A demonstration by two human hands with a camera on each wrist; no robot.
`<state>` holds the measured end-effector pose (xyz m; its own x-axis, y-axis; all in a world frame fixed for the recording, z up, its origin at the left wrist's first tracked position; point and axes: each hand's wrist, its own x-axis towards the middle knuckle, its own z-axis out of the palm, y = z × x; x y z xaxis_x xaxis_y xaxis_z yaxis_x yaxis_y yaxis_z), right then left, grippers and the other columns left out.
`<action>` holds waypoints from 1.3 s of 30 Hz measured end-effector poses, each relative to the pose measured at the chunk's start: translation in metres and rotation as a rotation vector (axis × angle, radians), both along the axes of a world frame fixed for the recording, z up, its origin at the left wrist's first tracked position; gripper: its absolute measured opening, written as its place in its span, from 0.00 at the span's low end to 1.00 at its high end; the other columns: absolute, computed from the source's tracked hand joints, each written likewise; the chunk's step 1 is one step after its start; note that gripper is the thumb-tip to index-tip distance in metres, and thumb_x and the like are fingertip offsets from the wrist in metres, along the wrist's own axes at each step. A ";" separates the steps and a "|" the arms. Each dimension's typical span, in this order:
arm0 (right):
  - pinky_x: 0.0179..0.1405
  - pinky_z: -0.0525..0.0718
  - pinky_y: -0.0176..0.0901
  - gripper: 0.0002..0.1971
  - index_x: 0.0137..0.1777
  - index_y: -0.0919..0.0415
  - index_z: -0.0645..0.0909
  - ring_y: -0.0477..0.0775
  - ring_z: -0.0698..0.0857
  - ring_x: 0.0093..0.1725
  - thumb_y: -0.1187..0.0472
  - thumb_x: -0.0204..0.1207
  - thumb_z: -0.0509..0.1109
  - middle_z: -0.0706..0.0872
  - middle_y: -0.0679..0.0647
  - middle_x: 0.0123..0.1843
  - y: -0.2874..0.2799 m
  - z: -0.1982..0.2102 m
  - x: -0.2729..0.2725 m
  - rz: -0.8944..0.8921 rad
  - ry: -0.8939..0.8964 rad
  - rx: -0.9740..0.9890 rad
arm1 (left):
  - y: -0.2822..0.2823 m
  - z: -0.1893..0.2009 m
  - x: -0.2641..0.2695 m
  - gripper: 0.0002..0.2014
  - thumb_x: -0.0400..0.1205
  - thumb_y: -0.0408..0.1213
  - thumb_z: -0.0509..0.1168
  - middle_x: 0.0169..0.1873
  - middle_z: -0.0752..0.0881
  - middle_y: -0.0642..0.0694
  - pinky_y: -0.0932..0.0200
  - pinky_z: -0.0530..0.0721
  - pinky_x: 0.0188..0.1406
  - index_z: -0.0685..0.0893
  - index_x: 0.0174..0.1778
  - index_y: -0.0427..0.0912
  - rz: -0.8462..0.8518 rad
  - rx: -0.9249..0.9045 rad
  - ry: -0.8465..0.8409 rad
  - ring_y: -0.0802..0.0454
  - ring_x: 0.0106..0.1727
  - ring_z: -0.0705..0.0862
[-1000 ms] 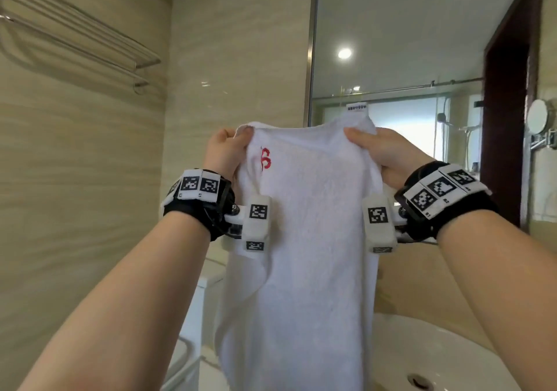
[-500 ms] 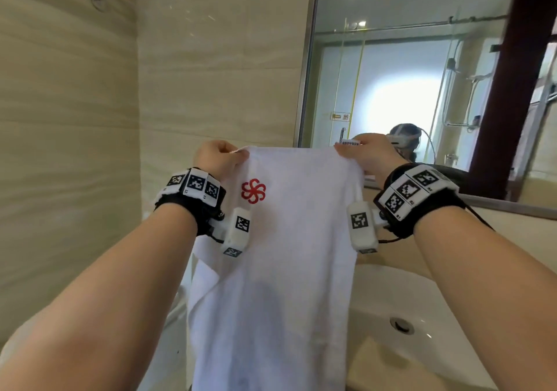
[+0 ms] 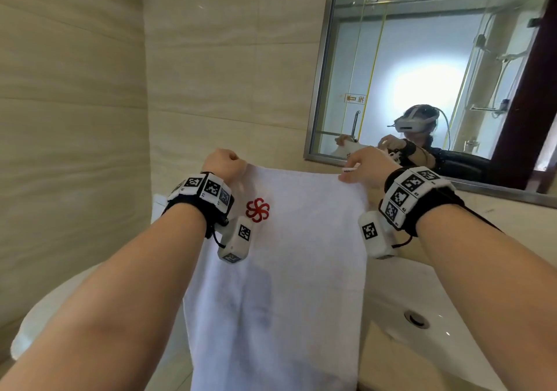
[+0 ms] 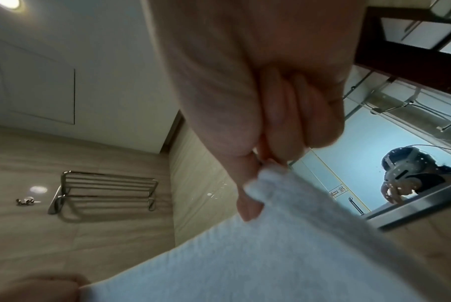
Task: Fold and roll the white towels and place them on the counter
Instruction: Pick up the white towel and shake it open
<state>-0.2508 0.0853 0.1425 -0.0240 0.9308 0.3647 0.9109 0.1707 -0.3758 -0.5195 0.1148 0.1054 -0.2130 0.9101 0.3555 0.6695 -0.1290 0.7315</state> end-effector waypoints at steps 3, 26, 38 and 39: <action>0.18 0.79 0.31 0.08 0.54 0.62 0.75 0.44 0.80 0.15 0.67 0.78 0.69 0.84 0.57 0.34 0.005 -0.007 -0.006 0.014 0.107 -0.121 | 0.012 -0.005 -0.002 0.12 0.82 0.32 0.58 0.29 0.76 0.44 0.57 0.74 0.32 0.76 0.32 0.38 0.059 -0.076 0.141 0.43 0.41 0.78; 0.33 0.81 0.37 0.22 0.22 0.60 0.78 0.50 0.83 0.31 0.64 0.81 0.60 0.82 0.54 0.18 0.057 -0.037 0.008 -0.297 -0.003 -0.247 | 0.047 -0.020 0.007 0.15 0.83 0.31 0.58 0.25 0.76 0.41 0.54 0.75 0.32 0.74 0.28 0.35 0.159 -0.126 -0.016 0.42 0.30 0.77; 0.58 0.78 0.45 0.16 0.64 0.70 0.75 0.63 0.80 0.65 0.65 0.79 0.61 0.81 0.65 0.65 0.050 -0.055 -0.007 -0.387 0.524 0.015 | 0.036 -0.036 0.035 0.25 0.76 0.35 0.64 0.53 0.82 0.42 0.52 0.80 0.46 0.66 0.69 0.36 -0.009 0.046 0.225 0.44 0.49 0.81; 0.56 0.77 0.44 0.19 0.68 0.74 0.71 0.62 0.79 0.66 0.65 0.80 0.61 0.79 0.65 0.66 0.053 -0.056 -0.006 -0.376 0.530 0.027 | 0.039 -0.038 0.039 0.30 0.75 0.37 0.67 0.55 0.81 0.41 0.51 0.81 0.51 0.64 0.70 0.36 -0.034 0.061 0.284 0.43 0.54 0.81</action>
